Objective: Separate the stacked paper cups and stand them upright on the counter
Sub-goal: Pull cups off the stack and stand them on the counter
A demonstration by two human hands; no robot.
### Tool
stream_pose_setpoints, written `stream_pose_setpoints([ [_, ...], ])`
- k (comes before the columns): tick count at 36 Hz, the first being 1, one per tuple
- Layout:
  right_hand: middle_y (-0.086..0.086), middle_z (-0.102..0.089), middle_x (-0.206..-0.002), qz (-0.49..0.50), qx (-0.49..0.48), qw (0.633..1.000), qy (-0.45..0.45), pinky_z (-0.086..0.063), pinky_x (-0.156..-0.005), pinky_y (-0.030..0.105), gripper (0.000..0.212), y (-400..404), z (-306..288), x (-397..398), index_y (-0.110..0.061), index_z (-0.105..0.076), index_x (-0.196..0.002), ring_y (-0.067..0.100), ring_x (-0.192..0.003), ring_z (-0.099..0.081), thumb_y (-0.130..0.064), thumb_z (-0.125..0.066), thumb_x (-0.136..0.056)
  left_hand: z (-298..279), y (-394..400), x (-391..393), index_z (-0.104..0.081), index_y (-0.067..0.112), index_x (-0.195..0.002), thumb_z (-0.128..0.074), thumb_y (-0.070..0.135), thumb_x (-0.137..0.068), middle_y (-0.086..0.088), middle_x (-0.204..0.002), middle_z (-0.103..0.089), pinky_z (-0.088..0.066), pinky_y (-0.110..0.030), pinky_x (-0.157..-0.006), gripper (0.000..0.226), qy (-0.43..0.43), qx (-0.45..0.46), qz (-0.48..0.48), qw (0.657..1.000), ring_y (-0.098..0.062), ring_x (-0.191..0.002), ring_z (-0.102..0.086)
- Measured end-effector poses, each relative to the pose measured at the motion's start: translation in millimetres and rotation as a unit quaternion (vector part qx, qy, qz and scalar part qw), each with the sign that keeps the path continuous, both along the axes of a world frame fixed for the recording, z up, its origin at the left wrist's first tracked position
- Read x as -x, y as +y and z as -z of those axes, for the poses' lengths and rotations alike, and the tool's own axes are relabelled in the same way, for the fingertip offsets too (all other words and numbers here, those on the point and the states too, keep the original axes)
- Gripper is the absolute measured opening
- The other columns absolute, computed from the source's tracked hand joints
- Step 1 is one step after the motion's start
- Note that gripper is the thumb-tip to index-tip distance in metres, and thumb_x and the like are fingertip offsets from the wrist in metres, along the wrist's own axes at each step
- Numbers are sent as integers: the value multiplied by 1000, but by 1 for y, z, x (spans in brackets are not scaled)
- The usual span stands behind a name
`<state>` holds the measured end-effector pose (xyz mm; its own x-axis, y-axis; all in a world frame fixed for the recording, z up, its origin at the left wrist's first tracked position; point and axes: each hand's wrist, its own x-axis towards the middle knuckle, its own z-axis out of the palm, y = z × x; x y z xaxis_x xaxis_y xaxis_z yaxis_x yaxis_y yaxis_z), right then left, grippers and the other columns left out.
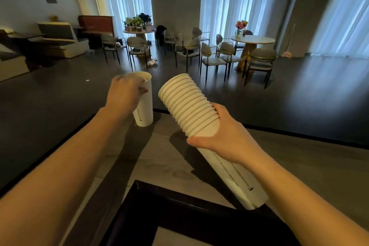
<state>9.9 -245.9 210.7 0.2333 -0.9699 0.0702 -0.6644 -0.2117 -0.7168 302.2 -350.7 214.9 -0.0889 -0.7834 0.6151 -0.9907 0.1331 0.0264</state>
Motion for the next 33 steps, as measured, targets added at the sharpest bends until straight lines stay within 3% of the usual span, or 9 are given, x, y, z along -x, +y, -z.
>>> stream_pose_setpoints([
  [2, -16, -41, -120, 4, 1, 1000, 0, -43, -84, 29, 108, -11, 4, -2, -37, -19, -150, 8, -108, -45, -54, -84, -66, -1, -9, -1, -68, 2, -98, -66, 15, -87, -18, -95, -69, -52, -48, -78, 17, 0, 8, 20, 1000, -38, -86, -64],
  [5, -16, -40, -119, 2, -10, 1000, 0, -40, -81, 27, 108, -22, 10, -2, -36, -19, -150, 7, -106, -44, -54, -84, -66, -2, -12, 1, -67, 1, -102, -64, 17, -89, -20, -97, -68, -53, -49, -76, 21, -26, 18, 25, 999, -39, -87, -63],
  [12, -16, -43, -118, -2, -22, 1000, -12, -40, -80, 27, 107, -22, 15, 7, -37, -21, -150, 7, -103, -46, -52, -86, -67, -16, -16, -6, -49, 8, -135, -66, 33, -88, -20, -120, -62, -37, -50, -100, 56, -49, 31, -10, 998, -40, -112, -53],
  [16, -15, -46, -123, -4, -15, 1000, -23, -41, -79, 26, 107, -16, 13, 12, -37, -21, -150, 7, -106, -48, -52, -86, -66, -41, 24, 33, -50, 20, -131, -49, 36, -98, 0, -120, -62, -41, -36, -95, 36, 143, 86, 82, 983, -17, -113, -54],
  [19, -18, -43, -121, -10, -3, 1000, -21, -39, -78, 25, 107, -8, 9, 16, -37, -20, -151, 5, -106, -46, -51, -85, -67, -54, 56, 67, -53, 26, -129, -34, 42, -103, 11, -114, -65, -48, -28, -87, 36, 287, -129, 176, 933, 9, -94, -59],
  [21, -19, -42, -121, -13, 2, 1000, -19, -38, -80, 25, 106, -4, 7, 20, -37, -21, -151, 5, -107, -45, -51, -85, -67, -56, 66, 74, -61, 27, -123, -34, 45, -102, 11, -115, -65, -45, -33, -100, 39, 275, -252, 185, 909, 1, -105, -59],
  [23, -20, -44, -120, -18, 4, 1000, -15, -40, -80, 25, 105, 0, 5, 24, -39, -21, -150, 5, -107, -46, -50, -86, -67, -57, 73, 77, -68, 25, -113, -41, 39, -101, 11, -108, -69, -45, -37, -103, 32, 282, -287, 204, 893, -7, -108, -62],
  [29, -28, -43, -106, -41, 23, 999, 16, -39, -70, 13, 103, 10, 7, 37, -40, -20, -148, -4, -93, -48, -45, -86, -69, -61, 84, 76, -73, 19, -96, -64, 39, -83, 4, -96, -73, -50, -32, -89, 25, 339, -284, 211, 871, -8, -93, -68],
  [33, -23, -42, -110, -24, 29, 998, 40, -40, -75, 20, 106, 12, 13, 50, -40, -17, -150, 1, -102, -45, -46, -85, -68, -64, 81, 70, -66, 29, -99, -65, 33, -89, 8, -100, -66, -45, -27, -78, 11, 403, -139, 118, 897, -7, -94, -60],
])
